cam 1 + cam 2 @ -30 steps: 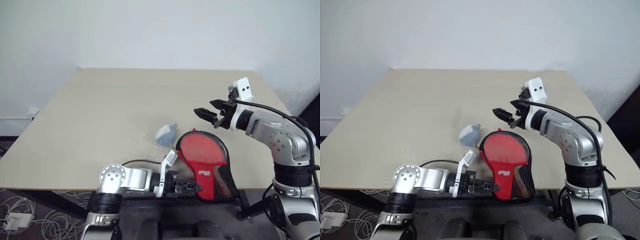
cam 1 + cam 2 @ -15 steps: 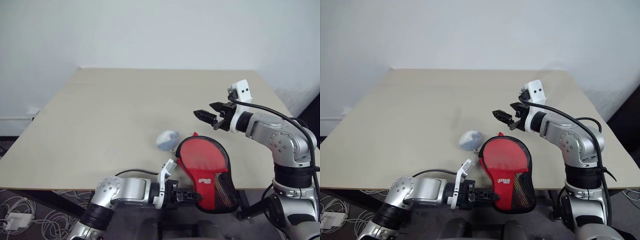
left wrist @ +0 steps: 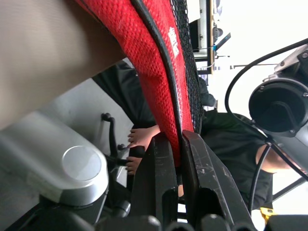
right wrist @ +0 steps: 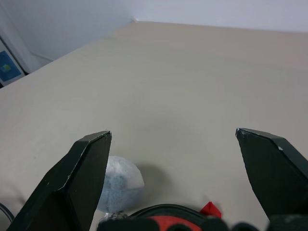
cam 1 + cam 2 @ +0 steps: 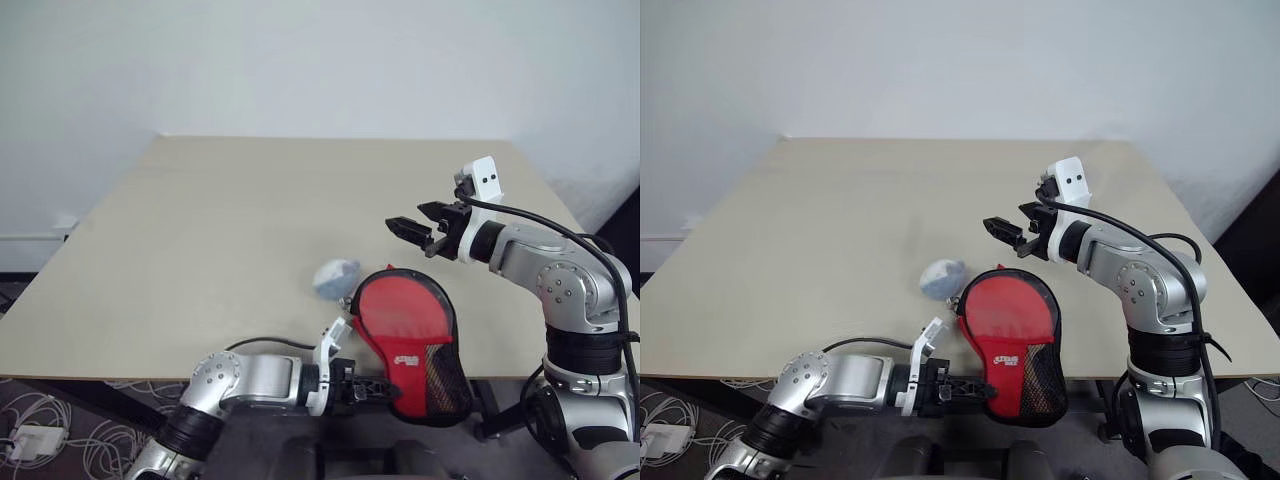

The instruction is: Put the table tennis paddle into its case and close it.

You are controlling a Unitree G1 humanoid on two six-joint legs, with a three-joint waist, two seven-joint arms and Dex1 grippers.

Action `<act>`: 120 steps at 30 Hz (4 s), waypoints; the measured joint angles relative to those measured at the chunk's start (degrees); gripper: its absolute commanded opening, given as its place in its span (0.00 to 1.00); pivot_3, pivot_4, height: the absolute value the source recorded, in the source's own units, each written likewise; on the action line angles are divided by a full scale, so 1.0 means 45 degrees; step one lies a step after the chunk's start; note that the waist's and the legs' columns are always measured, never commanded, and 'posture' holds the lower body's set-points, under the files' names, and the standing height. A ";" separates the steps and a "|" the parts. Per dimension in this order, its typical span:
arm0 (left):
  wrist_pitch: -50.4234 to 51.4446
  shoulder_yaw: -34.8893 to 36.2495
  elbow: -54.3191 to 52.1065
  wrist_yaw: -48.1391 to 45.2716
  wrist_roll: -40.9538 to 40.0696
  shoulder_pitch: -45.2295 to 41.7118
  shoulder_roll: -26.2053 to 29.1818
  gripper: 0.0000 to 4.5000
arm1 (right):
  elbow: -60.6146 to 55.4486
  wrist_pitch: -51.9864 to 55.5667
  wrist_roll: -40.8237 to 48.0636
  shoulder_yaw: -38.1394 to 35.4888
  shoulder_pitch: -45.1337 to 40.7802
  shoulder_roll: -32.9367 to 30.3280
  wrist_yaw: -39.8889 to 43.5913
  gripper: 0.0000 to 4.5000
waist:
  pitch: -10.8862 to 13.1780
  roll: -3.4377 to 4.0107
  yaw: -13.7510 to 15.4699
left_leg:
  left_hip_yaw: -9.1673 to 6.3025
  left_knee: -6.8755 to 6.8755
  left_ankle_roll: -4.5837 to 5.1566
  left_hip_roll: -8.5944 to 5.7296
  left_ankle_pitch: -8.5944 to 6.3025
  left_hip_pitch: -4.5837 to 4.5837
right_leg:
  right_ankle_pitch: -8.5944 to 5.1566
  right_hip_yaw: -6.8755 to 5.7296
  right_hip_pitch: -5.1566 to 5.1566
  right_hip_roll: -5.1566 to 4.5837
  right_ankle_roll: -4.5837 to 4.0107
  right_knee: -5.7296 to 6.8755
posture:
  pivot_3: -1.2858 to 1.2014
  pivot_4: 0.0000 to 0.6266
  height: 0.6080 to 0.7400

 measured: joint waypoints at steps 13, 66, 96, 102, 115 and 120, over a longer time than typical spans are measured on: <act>-0.0216 -0.0378 -0.0344 -0.0341 -0.0004 -0.0439 0.0722 0.48 | 0.0000 -0.0077 -0.0001 0.0015 0.0000 0.0107 -0.0019 1.00 | 0.0001 0.0001 -0.0001 | 0.0003 -0.0006 -0.0002 0.0000 0.0000 0.0000 | -0.0002 0.0001 -0.0002 -0.0001 -0.0002 -0.0007 | 0.52 0.00 1.00; -1.0459 -0.3032 0.1965 -1.0297 2.1142 -0.2277 -0.2960 0.01 | 1.1511 -0.4464 -0.4583 0.5506 -0.8324 0.0661 0.8491 1.00 | 0.0023 0.0041 -0.0028 | 0.0024 -0.0081 -0.0010 -0.0011 0.0026 0.0009 | 0.0004 0.0011 -0.0014 -0.0001 0.0009 -0.0030 | 0.52 0.00 1.00; -1.1198 -0.2451 0.2424 -1.1993 2.3084 -0.1760 -0.3972 0.01 | 1.8613 -0.7262 -0.8681 0.6620 -0.9519 0.4612 1.0086 1.00 | 0.0002 0.0060 -0.0008 | -0.0010 -0.0058 -0.0018 -0.0012 0.0023 0.0014 | 0.0005 -0.0023 -0.0003 -0.0005 0.0009 0.0013 | 0.52 0.00 1.00; -1.1156 -0.2388 0.2418 -1.2141 2.3108 -0.1760 -0.3958 0.01 | 1.9292 -0.7695 -0.9205 0.6438 -0.9518 0.4688 0.9507 1.00 | 0.0000 0.0063 -0.0043 | -0.0009 -0.0059 -0.0018 -0.0012 0.0023 0.0018 | 0.0005 -0.0022 -0.0004 -0.0004 0.0009 0.0016 | 0.52 0.00 1.00; -1.1074 -0.2327 0.2411 -1.2305 2.3340 -0.1768 -0.3967 0.00 | 1.9507 -0.8272 -1.0154 0.6386 -0.9470 0.5009 0.9751 0.48 | -0.0006 0.0071 -0.0049 | -0.0012 -0.0055 -0.0018 -0.0012 0.0023 0.0026 | 0.0005 -0.0023 0.0002 -0.0003 0.0009 0.0027 | 0.52 0.00 1.00; -1.0880 -0.2272 0.2384 -1.2320 2.3348 -0.1789 -0.3995 0.00 | 1.9632 -0.8521 -1.0390 0.6357 -0.9471 0.4956 0.9920 0.11 | -0.0007 0.0073 -0.0049 | -0.0013 -0.0054 -0.0019 -0.0012 0.0023 0.0029 | 0.0005 -0.0023 0.0004 -0.0003 0.0009 0.0030 | 0.52 0.00 1.00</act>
